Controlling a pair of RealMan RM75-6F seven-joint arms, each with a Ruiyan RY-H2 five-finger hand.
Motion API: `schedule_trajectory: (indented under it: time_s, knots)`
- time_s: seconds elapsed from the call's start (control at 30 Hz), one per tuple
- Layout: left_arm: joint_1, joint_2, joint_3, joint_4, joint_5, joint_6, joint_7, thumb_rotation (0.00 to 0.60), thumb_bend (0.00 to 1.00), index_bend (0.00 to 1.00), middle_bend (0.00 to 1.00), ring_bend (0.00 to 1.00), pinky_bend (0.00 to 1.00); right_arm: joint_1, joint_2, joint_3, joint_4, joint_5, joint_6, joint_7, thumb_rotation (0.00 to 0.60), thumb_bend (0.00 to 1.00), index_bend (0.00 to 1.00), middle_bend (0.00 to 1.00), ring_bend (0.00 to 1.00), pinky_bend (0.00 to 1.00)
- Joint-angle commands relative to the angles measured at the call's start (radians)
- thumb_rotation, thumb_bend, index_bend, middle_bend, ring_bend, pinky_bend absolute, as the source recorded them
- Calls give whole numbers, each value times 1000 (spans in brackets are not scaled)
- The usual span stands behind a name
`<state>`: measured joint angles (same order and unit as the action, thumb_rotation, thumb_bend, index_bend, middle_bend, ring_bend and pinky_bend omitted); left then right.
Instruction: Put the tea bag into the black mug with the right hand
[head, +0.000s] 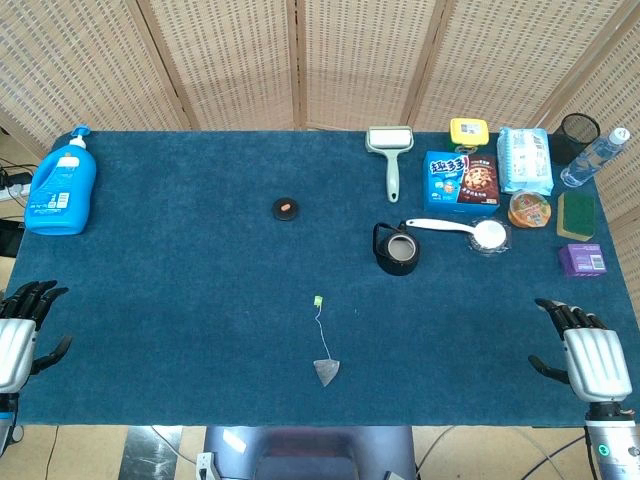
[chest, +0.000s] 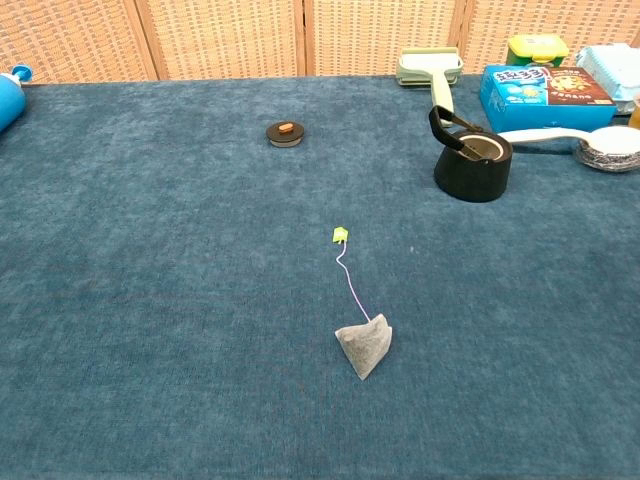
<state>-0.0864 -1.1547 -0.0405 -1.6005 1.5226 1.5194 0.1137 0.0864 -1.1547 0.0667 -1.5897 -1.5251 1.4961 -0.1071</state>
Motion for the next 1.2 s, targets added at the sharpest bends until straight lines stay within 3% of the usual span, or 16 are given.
schedule_trajectory:
  time_s: [0.03, 0.6, 0.73, 0.97, 1.2]
  knots:
    - [-1, -2, 2, -1, -4, -7, 3, 600, 320, 213, 179, 133, 237, 1, -5, -1, 8, 1, -4, 6, 600, 129, 218, 323, 345, 395]
    - [4, 5, 0, -4, 13, 16, -11, 600, 320, 213, 179, 133, 236, 4, -4, 2, 12, -11, 4, 51, 600, 130, 218, 323, 347, 404]
    - [0, 8, 1, -1, 18, 10, -11, 600, 321, 213, 179, 133, 236, 31, -5, 8, 19, -48, -4, 160, 600, 136, 227, 338, 390, 421]
    - [-8, 13, -1, -1, 20, 2, -11, 600, 320, 213, 179, 133, 237, 114, -20, 38, 77, -133, -17, 277, 600, 162, 271, 396, 468, 469]
    - [-21, 24, -11, -2, 13, -11, -1, 600, 321, 214, 179, 133, 236, 284, -32, 62, 145, -222, -138, 385, 600, 181, 285, 455, 597, 576]
